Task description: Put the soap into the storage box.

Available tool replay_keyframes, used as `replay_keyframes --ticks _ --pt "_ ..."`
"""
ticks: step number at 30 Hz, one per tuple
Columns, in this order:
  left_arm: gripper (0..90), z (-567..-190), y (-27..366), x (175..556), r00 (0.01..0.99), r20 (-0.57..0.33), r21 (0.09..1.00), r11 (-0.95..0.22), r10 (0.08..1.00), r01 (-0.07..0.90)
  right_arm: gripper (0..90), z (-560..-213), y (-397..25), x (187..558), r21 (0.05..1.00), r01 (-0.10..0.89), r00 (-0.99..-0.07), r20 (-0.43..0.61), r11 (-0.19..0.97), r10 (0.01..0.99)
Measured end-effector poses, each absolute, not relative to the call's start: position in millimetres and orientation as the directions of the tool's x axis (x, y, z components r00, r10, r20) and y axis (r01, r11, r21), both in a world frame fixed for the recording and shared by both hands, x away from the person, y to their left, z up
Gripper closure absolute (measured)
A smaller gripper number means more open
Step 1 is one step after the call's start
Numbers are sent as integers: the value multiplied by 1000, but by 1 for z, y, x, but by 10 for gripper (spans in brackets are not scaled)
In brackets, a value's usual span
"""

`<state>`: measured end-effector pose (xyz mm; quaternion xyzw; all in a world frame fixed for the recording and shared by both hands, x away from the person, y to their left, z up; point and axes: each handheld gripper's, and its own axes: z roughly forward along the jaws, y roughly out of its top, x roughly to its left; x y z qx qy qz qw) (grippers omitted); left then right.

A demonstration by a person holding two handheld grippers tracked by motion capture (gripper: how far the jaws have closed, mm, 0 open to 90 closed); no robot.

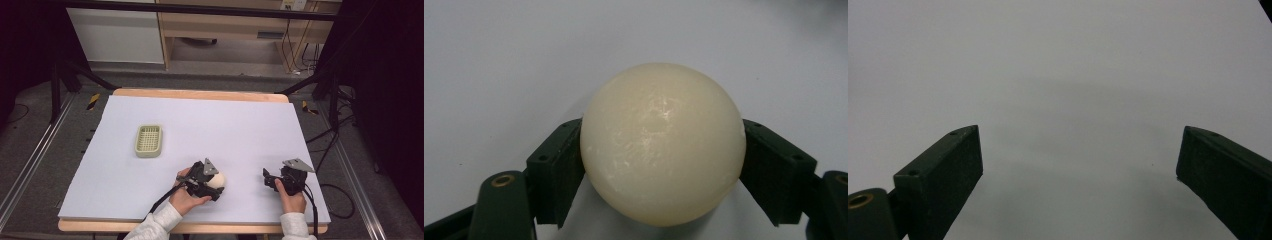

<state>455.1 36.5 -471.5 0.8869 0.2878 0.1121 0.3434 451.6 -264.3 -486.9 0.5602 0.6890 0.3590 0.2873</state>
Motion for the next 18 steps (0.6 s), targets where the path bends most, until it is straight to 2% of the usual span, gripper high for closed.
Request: replay_keyframes --ticks 18 --pt "242 -470 35 455 808 3 666 -603 589 438 51 -487 -265 452 817 566 -208 10 112 978"
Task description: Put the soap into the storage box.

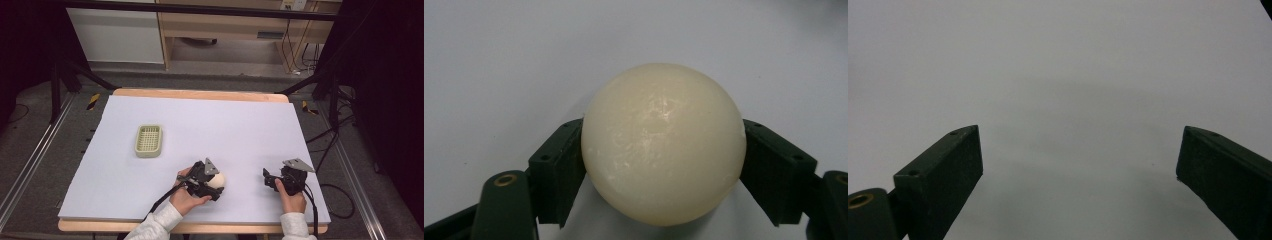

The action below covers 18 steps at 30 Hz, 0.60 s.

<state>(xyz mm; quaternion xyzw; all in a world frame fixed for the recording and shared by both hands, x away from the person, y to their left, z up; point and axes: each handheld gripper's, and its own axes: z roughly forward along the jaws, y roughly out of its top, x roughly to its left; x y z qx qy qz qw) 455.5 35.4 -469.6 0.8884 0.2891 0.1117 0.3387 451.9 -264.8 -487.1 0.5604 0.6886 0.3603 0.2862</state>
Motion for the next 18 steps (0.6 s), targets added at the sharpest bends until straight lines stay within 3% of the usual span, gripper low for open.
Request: replay_keyframes --ticks 18 --pt "243 -462 43 453 815 9 663 -613 579 429 51 -487 -265 452 817 567 -209 13 110 978"
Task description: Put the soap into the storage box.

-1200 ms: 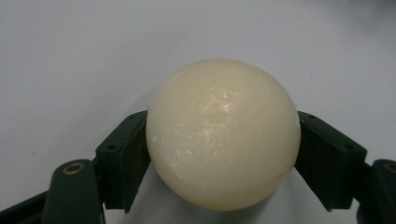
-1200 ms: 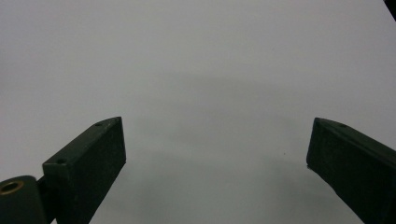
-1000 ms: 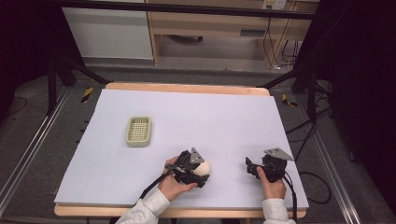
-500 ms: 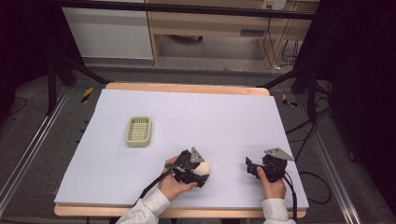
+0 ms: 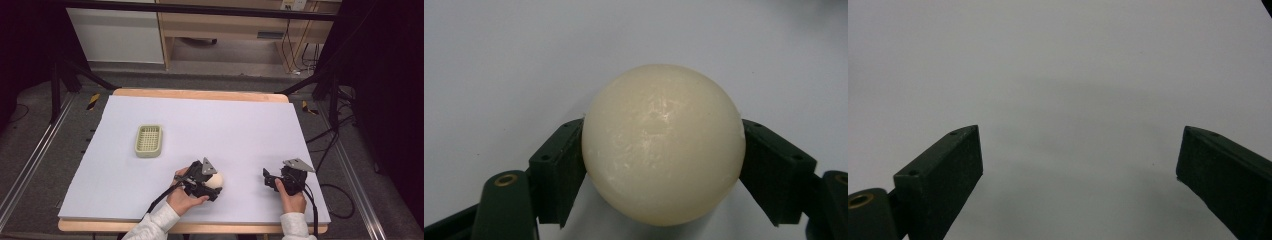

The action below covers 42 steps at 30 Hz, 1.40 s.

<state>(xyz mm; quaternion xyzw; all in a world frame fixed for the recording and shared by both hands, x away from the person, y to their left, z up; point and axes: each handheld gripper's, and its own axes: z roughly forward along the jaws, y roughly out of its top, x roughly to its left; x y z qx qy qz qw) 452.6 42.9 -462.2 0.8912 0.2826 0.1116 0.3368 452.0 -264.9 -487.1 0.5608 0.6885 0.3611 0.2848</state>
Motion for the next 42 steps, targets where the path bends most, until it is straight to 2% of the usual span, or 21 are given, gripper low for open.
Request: replay_keyframes --ticks 42 --pt "243 -430 107 459 754 15 697 -548 656 463 51 -487 -265 452 819 563 -205 14 106 979"
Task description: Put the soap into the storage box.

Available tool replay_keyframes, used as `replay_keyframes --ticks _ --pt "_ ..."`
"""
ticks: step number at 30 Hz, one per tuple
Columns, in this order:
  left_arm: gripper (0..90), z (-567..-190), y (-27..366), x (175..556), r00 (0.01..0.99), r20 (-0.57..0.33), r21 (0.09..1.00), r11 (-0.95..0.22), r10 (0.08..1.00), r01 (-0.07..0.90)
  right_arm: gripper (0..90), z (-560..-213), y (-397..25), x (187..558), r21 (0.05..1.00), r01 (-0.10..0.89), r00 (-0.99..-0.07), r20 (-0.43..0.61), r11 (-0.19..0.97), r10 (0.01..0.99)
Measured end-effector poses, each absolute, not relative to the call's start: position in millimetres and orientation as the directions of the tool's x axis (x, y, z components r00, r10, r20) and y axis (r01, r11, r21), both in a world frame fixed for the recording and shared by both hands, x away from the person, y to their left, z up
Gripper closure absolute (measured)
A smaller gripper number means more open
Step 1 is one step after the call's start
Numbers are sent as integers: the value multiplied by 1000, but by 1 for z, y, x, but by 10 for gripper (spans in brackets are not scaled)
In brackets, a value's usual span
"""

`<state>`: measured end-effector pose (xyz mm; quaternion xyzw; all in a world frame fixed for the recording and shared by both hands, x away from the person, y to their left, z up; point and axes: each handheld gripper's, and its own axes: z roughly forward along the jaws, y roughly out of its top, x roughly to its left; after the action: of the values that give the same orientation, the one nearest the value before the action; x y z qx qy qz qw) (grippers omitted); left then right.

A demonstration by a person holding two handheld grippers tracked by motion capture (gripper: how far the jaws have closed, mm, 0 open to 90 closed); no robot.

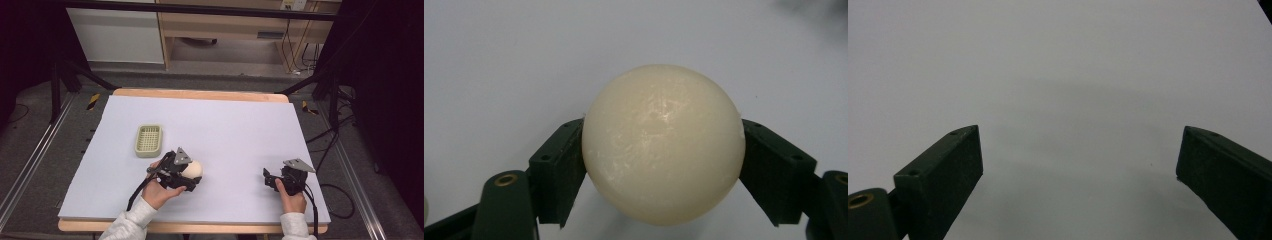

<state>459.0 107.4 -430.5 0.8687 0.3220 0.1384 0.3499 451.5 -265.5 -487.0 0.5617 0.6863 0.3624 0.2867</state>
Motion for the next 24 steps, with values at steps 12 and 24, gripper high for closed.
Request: replay_keyframes --ticks 12,24 --pt "243 -425 125 462 736 13 703 -530 677 475 51 -487 -265 451 818 564 -205 12 108 979" --pt "243 -421 143 465 710 18 706 -512 704 489 51 -487 -265 452 818 564 -205 12 108 979"
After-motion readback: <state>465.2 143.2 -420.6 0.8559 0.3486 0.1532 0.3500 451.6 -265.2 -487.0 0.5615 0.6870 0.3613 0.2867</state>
